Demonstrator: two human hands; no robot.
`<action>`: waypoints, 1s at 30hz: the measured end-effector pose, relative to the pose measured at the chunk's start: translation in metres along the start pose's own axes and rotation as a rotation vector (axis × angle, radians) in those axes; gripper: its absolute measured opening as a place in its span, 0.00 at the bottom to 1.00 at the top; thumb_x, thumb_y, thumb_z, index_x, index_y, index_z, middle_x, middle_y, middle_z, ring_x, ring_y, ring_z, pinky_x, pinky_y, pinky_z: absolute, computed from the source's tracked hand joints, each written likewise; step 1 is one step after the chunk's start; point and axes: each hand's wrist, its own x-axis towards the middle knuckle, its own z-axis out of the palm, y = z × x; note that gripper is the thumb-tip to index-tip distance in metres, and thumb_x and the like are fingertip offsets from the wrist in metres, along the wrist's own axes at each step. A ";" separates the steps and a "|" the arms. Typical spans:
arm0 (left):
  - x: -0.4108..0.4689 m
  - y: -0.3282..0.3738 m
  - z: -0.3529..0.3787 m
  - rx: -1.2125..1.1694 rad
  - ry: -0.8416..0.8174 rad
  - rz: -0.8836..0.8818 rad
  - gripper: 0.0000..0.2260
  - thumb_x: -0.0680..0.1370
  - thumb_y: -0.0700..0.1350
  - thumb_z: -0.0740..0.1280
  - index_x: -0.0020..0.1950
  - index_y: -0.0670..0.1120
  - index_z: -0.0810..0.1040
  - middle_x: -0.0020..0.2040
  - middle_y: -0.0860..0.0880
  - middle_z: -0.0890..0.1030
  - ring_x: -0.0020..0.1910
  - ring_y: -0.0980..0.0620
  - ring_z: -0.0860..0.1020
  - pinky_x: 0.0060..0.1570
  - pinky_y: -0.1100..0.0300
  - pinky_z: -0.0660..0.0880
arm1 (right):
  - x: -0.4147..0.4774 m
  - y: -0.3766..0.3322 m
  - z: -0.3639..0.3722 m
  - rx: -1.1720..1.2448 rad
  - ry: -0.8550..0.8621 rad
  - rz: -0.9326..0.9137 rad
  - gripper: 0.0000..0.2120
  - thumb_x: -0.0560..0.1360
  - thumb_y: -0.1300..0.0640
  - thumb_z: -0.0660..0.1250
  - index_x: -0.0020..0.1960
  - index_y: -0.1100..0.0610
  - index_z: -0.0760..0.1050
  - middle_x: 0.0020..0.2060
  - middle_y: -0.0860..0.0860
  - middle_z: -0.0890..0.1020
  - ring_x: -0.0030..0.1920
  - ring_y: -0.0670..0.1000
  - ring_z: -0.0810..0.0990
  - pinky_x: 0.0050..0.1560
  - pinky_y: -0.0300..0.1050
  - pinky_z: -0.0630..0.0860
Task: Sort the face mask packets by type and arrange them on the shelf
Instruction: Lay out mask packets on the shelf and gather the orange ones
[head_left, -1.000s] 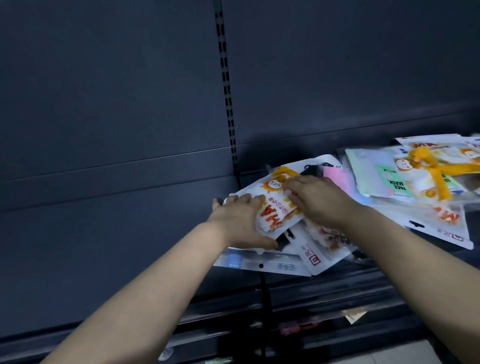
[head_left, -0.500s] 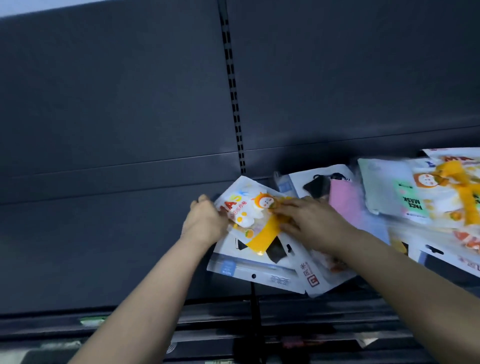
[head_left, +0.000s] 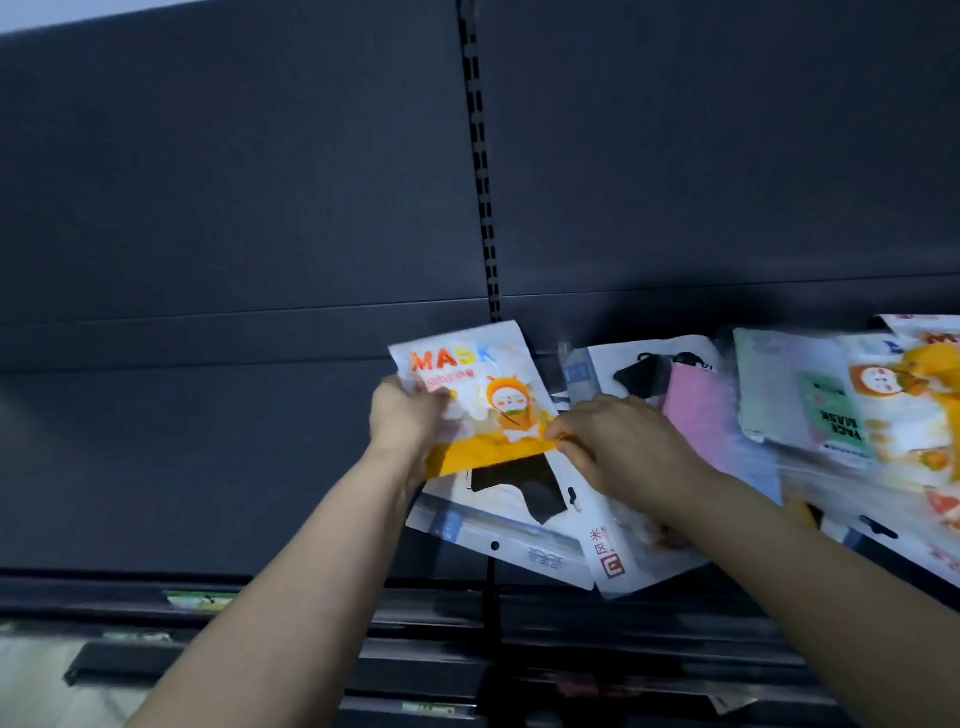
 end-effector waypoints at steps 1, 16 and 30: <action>0.003 0.006 -0.011 0.000 0.031 0.035 0.06 0.77 0.36 0.67 0.54 0.42 0.75 0.46 0.43 0.82 0.32 0.48 0.81 0.30 0.57 0.80 | 0.001 -0.002 -0.001 0.000 0.017 0.006 0.12 0.78 0.53 0.59 0.58 0.46 0.78 0.53 0.45 0.81 0.55 0.50 0.76 0.54 0.47 0.69; 0.036 0.004 -0.147 0.189 0.127 0.062 0.09 0.78 0.36 0.66 0.56 0.45 0.74 0.46 0.45 0.80 0.31 0.51 0.80 0.25 0.64 0.77 | 0.060 -0.028 0.014 -0.061 -0.461 0.236 0.34 0.75 0.41 0.63 0.74 0.55 0.59 0.72 0.55 0.64 0.72 0.56 0.62 0.69 0.54 0.62; 0.035 0.004 -0.129 0.010 0.146 0.135 0.13 0.79 0.38 0.66 0.63 0.44 0.74 0.55 0.45 0.82 0.46 0.46 0.82 0.42 0.56 0.78 | 0.058 -0.054 0.023 -0.027 -0.399 0.136 0.25 0.81 0.44 0.52 0.76 0.47 0.54 0.76 0.51 0.57 0.75 0.58 0.55 0.71 0.52 0.55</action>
